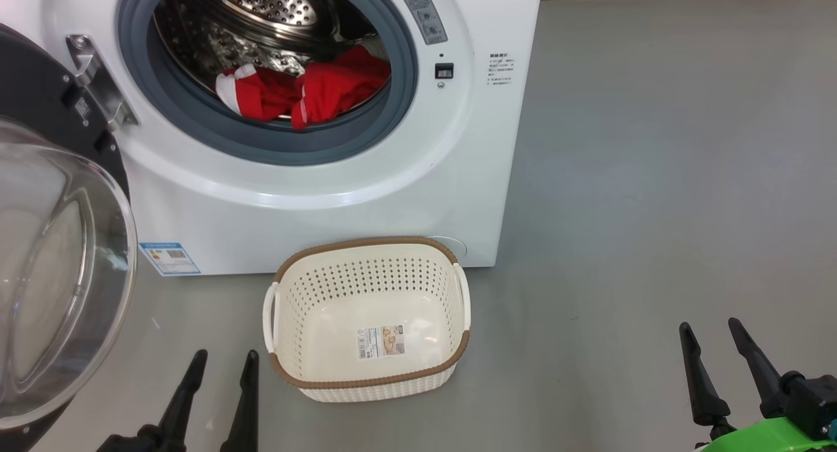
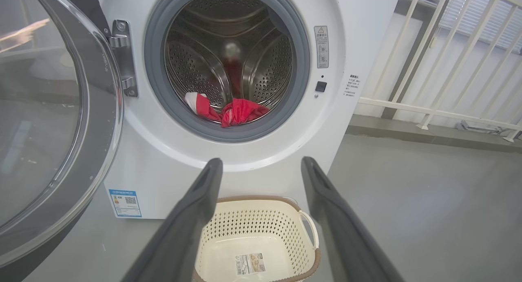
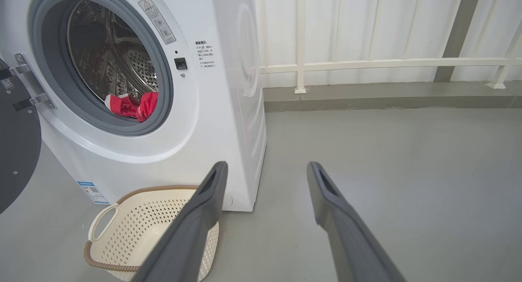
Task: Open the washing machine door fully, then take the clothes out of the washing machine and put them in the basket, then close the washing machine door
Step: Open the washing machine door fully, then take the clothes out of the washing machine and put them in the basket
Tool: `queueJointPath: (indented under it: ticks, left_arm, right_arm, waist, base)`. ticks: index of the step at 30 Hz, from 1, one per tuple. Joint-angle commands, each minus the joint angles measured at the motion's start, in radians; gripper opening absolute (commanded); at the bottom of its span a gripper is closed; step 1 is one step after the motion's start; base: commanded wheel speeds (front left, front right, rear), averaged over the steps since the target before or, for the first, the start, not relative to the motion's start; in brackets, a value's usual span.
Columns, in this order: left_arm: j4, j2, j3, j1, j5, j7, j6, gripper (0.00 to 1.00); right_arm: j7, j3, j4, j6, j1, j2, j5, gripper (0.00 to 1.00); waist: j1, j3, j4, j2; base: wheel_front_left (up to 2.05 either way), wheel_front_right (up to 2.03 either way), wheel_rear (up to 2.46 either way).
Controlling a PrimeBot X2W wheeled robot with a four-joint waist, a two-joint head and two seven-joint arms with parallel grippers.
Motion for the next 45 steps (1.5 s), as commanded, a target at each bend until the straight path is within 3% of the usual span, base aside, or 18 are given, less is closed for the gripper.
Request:
queueJointPath:
  ticks: [1, 20, 45]
  left_arm:
    - [-0.029, 0.011, 0.032, -0.008, 0.003, -0.005, -0.005, 1.0]
    - [-0.036, 0.016, 0.017, -0.021, 0.018, -0.005, -0.005, 1.0]
    - [-0.035, 0.024, 0.008, -0.07, -0.001, -0.005, -0.005, 1.0]
  right_arm:
    - [-0.009, 0.016, -0.029, 0.005, -0.012, -0.013, 0.004, 1.0]
    - [-0.009, 0.02, -0.029, 0.005, -0.019, -0.008, -0.002, 1.0]
    - [-0.009, 0.037, -0.024, 0.005, -0.049, 0.004, 0.002, 1.0]
  waist:
    - [0.0, 0.001, 0.001, 0.0]
    - [0.0, 0.01, 0.015, 0.0]
    - [0.0, 0.046, 0.015, 0.0]
  base:
    - [0.0, 0.0, 0.0]
    - [0.06, -0.07, 0.01]
    - [0.99, -1.05, 0.06]
